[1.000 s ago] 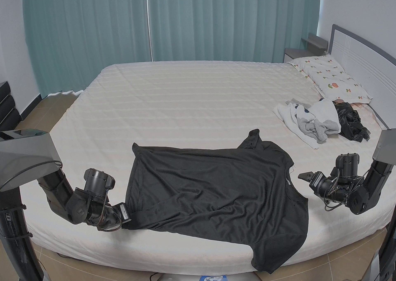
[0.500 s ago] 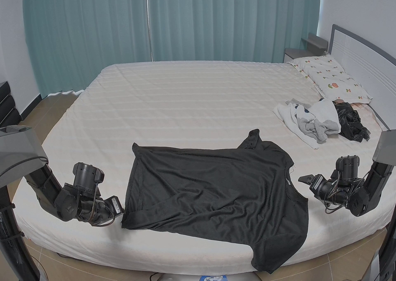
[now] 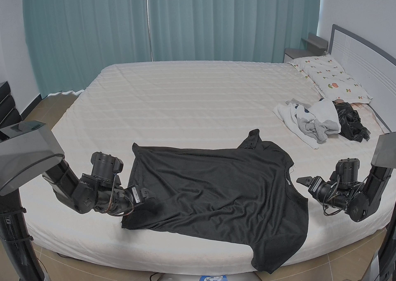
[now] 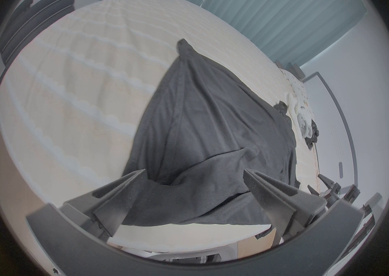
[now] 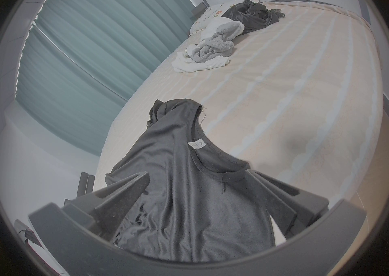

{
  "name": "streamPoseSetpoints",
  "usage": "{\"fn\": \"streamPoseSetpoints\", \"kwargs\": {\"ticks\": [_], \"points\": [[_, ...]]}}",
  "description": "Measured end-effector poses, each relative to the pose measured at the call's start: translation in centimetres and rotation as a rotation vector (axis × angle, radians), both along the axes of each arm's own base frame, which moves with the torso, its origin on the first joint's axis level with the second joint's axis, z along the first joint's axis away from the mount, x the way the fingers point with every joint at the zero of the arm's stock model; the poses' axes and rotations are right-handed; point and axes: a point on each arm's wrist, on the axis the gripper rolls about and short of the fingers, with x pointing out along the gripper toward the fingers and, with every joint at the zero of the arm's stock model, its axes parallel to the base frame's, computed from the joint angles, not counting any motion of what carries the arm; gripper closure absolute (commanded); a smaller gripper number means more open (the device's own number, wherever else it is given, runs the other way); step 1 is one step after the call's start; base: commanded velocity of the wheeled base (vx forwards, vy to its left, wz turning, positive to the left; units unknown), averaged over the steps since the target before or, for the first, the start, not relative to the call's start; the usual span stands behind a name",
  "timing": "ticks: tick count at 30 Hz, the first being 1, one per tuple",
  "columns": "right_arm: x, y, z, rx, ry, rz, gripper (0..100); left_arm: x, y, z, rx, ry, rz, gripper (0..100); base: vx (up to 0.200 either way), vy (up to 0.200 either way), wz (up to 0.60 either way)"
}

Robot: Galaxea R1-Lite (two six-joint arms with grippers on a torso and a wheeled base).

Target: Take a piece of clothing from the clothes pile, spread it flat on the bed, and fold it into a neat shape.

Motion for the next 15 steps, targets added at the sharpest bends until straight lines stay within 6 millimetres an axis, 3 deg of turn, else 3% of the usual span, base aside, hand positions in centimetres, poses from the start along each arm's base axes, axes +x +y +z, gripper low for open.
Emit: {"fn": "streamPoseSetpoints", "kwargs": {"ticks": [9,10,15], "points": [[-0.7,0.3,-0.3,0.0,0.013,0.011,0,0.4,-1.4,-1.9,0.032,0.032,-0.063,0,0.0,0.0,0.0],[-0.7,0.3,-0.4,0.0,0.016,0.011,0,0.4,-1.5,-2.0,0.034,0.036,-0.064,100,0.0,0.0,0.0],[-1.0,0.3,-0.6,0.001,0.029,0.014,0,-0.1,-1.3,-2.7,0.046,0.064,-0.067,100,0.0,0.0,0.0]]}}
